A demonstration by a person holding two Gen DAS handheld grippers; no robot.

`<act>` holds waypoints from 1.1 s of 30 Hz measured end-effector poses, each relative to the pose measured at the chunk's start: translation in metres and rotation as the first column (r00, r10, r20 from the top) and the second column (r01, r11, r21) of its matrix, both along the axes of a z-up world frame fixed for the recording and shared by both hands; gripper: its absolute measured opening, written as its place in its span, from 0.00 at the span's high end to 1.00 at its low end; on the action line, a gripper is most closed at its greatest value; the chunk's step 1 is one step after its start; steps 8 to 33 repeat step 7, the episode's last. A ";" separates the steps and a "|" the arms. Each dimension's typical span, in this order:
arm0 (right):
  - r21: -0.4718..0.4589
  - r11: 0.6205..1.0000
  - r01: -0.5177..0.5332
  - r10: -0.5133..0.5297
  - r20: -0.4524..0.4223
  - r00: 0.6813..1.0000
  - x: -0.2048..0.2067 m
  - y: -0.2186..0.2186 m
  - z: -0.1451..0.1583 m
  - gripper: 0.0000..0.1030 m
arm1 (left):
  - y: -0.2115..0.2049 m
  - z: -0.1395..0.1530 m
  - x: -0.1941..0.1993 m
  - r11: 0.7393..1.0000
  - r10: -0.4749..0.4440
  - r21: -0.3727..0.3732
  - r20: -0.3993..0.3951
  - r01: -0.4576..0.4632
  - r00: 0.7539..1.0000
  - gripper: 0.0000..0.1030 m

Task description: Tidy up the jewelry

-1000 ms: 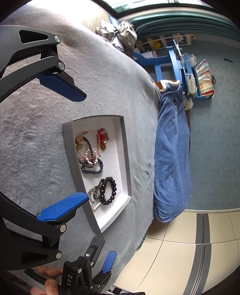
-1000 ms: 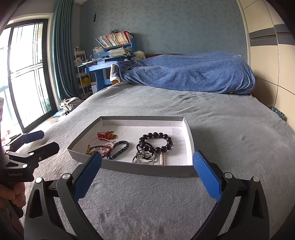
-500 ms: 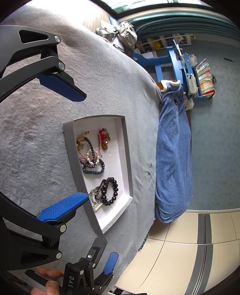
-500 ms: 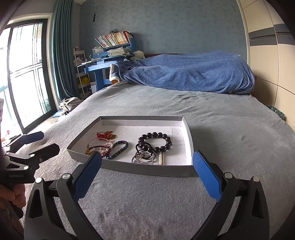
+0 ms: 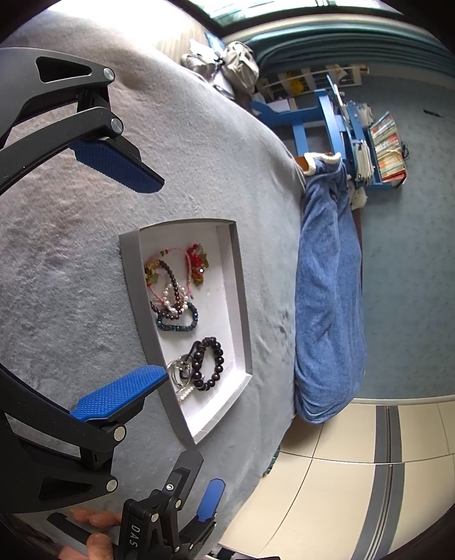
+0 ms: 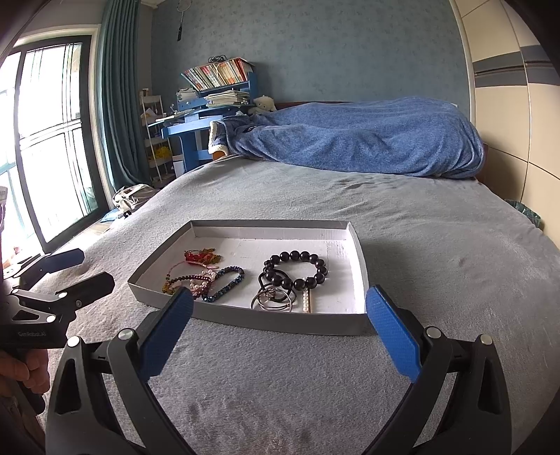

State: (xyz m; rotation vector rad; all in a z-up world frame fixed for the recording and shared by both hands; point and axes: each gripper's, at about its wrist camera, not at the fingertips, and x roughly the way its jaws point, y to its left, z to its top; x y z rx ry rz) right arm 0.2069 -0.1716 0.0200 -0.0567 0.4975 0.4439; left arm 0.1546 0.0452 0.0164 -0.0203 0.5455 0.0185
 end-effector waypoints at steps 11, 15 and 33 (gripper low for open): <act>0.000 1.000 0.000 0.000 0.000 1.000 0.000 0.000 0.000 0.05 | 0.001 0.001 -0.002 1.000 0.003 0.002 -0.004 -0.003 1.000 0.05; 0.000 1.000 0.000 0.000 0.000 1.000 0.000 0.000 0.000 0.05 | 0.001 0.001 -0.002 1.000 0.003 0.002 -0.004 -0.003 1.000 0.05; 0.000 1.000 0.000 0.000 0.000 1.000 0.000 0.000 0.000 0.05 | 0.001 0.001 -0.002 1.000 0.003 0.002 -0.004 -0.003 1.000 0.05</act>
